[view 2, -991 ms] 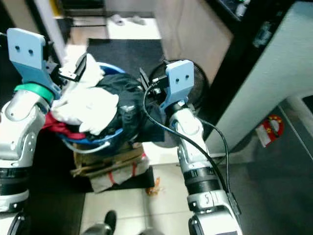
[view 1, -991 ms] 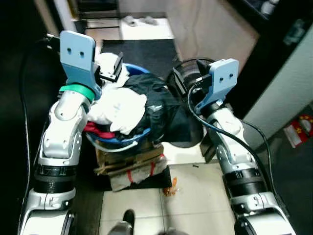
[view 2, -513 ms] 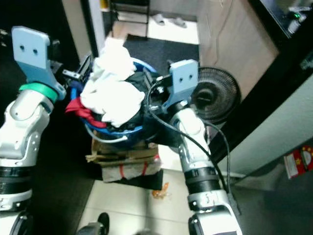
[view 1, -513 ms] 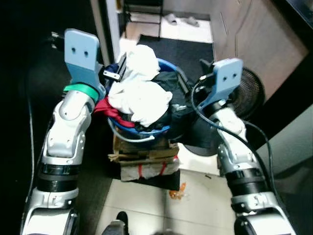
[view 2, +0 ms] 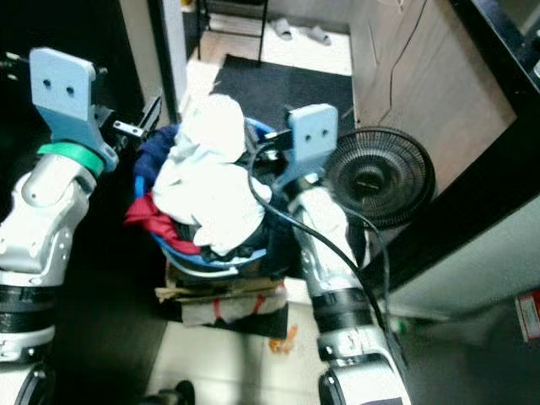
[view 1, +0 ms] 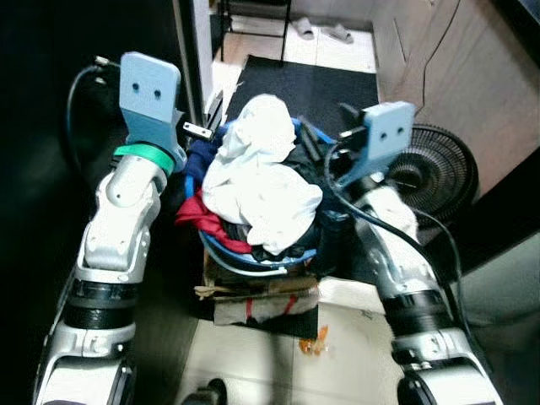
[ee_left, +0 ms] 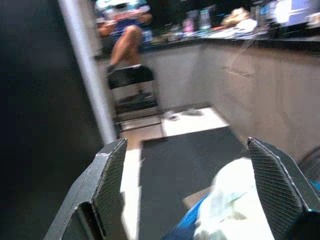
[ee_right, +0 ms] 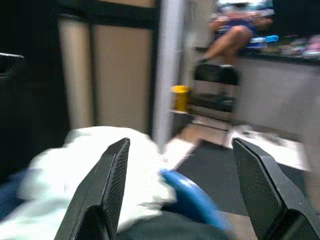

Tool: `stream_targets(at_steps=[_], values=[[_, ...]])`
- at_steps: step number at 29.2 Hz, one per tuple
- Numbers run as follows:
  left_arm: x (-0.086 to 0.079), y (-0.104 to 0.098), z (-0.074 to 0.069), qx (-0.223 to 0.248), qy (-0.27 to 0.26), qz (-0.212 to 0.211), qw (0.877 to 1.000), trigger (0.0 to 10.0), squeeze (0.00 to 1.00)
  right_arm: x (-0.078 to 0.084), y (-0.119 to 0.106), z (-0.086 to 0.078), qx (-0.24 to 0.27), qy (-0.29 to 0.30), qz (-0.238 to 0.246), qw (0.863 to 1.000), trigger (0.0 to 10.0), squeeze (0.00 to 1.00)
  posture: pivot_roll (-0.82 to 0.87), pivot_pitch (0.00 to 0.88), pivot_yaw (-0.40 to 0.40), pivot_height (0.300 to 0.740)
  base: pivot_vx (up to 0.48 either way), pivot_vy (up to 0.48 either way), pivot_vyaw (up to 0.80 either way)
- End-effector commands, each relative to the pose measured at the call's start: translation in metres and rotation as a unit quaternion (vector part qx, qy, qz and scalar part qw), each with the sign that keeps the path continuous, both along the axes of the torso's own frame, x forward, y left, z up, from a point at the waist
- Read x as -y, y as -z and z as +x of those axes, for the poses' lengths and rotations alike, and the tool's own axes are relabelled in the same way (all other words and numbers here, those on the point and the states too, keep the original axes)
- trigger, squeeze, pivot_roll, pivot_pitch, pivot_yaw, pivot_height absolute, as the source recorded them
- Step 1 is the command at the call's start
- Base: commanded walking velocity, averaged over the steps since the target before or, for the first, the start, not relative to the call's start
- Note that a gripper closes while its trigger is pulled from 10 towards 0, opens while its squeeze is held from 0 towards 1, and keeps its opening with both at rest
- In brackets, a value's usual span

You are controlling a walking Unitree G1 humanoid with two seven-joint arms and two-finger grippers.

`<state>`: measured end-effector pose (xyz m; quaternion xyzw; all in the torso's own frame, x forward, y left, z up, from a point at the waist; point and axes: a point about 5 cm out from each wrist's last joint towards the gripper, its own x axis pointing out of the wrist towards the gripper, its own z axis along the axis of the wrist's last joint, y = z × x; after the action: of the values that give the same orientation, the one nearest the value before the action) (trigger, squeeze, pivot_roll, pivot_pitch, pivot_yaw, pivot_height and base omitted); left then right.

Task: Clothes washing

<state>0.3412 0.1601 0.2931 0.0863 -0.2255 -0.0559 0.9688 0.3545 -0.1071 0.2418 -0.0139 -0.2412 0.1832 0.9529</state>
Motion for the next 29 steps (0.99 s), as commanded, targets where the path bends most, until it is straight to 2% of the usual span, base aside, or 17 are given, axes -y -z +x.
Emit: stream_targets(at_steps=[1, 16, 18, 19, 22, 23, 24, 26, 29], values=[[-0.002, 0.004, 0.001, -0.01, -0.005, -0.003, 1.0, 10.0, 0.0, 0.004, 0.005, 0.0, -0.009, 0.006, 0.002, 1.0, 10.0, 0.0, 0.04, 0.086, -0.018, 0.74, 0.337, 0.266, 0.0], [0.002, 0.006, 0.003, -0.019, 0.006, -0.002, 1.0, 10.0, 0.0, 0.005, 0.007, 0.0, -0.008, 0.013, -0.013, 1.0, 10.0, 0.0, 0.04, 0.089, -0.015, 0.74, 0.022, 0.018, 0.0], [0.007, 0.014, 0.003, -0.038, 0.031, 0.006, 0.999, 10.0, 0.0, 0.006, 0.01, 0.0, -0.002, 0.025, -0.042, 0.999, 10.0, 0.0, 0.04, 0.092, -0.016, 0.74, 0.0, 0.0, 0.0], [0.007, 0.014, 0.003, -0.038, 0.031, 0.006, 0.999, 10.0, 0.0, 0.006, 0.01, 0.0, -0.002, 0.025, -0.042, 0.999, 10.0, 0.0, 0.04, 0.092, -0.016, 0.74, 0.0, 0.0, 0.0], [0.015, 0.038, 0.002, -0.096, 0.065, 0.033, 0.993, 10.0, 0.0, 0.01, 0.016, 0.002, -0.001, 0.044, -0.073, 0.996, 10.0, 0.0, 0.04, 0.097, -0.013, 0.74, 0.0, 0.0, 0.0], [0.011, 0.043, 0.003, -0.11, 0.061, 0.018, 0.992, 10.0, 0.0, 0.01, 0.021, 0.004, -0.002, 0.055, -0.105, 0.993, 10.0, 0.0, 0.04, 0.102, -0.014, 0.74, 0.0, 0.0, 0.0], [0.011, 0.043, 0.003, -0.11, 0.061, 0.018, 0.992, 10.0, 0.0, 0.01, 0.021, 0.004, -0.002, 0.055, -0.105, 0.993, 10.0, 0.0, 0.04, 0.102, -0.014, 0.74, 0.0, 0.0, 0.0], [-0.001, 0.049, 0.004, -0.136, 0.066, -0.057, 0.987, 10.0, 0.0, 0.01, 0.033, 0.009, -0.026, 0.052, -0.142, 0.988, 10.0, 0.0, 0.04, 0.108, -0.026, 0.74, 0.0, 0.0, 0.0], [-0.004, 0.053, 0.004, -0.156, 0.085, -0.078, 0.981, 10.0, 0.0, 0.011, 0.039, 0.013, -0.052, 0.043, -0.142, 0.988, 10.0, 0.0, 0.05, 0.108, -0.03, 0.74, 0.0, 0.0, 0.0]])
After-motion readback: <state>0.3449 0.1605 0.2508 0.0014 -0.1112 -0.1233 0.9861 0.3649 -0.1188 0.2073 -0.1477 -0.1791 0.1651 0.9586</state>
